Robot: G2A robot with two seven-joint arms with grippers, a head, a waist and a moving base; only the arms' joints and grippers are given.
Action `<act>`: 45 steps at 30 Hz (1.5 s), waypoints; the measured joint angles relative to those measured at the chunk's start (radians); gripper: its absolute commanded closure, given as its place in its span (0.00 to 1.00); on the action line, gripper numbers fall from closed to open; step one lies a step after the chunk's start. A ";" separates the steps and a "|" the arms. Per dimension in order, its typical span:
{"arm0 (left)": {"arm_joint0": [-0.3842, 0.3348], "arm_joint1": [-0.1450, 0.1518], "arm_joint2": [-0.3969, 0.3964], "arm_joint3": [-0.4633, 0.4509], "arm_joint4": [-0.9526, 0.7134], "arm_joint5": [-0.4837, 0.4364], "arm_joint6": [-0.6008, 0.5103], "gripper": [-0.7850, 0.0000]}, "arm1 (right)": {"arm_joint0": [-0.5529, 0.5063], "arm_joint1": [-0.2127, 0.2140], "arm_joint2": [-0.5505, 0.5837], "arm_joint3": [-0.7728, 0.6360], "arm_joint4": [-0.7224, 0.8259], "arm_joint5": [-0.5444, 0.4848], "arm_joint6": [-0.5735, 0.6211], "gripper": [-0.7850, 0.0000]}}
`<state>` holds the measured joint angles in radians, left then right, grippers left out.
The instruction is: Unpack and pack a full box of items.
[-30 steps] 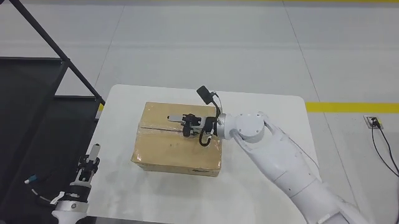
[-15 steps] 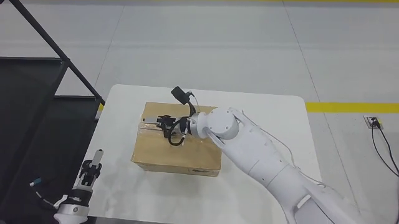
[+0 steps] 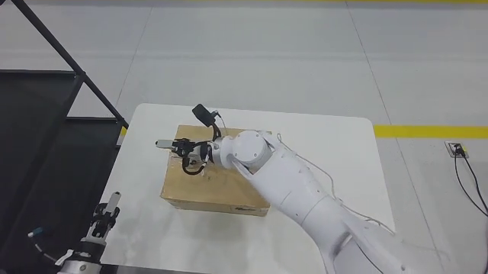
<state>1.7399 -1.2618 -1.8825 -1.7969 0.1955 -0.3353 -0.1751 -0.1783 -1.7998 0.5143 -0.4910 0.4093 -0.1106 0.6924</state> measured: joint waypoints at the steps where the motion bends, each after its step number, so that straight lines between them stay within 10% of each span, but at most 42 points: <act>1: 0.003 0.000 -0.001 0.001 0.002 -0.005 -0.005 0.00 | 0.002 -0.009 -0.001 0.012 0.003 -0.003 0.000 0.00; 20: 0.009 0.009 0.000 0.003 0.039 -0.059 -0.064 0.00 | 0.034 -0.094 0.006 0.167 -0.056 -0.073 0.018 0.00; 45: -0.048 0.016 0.070 -0.020 0.094 -0.022 -0.108 0.00 | -0.039 0.051 0.139 0.002 -0.207 -0.036 0.064 0.00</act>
<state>1.6922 -1.2462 -1.8121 -1.8172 0.2897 -0.3571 -0.2827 -0.2174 -1.7487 0.6536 -0.4894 0.2028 -0.1469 0.7560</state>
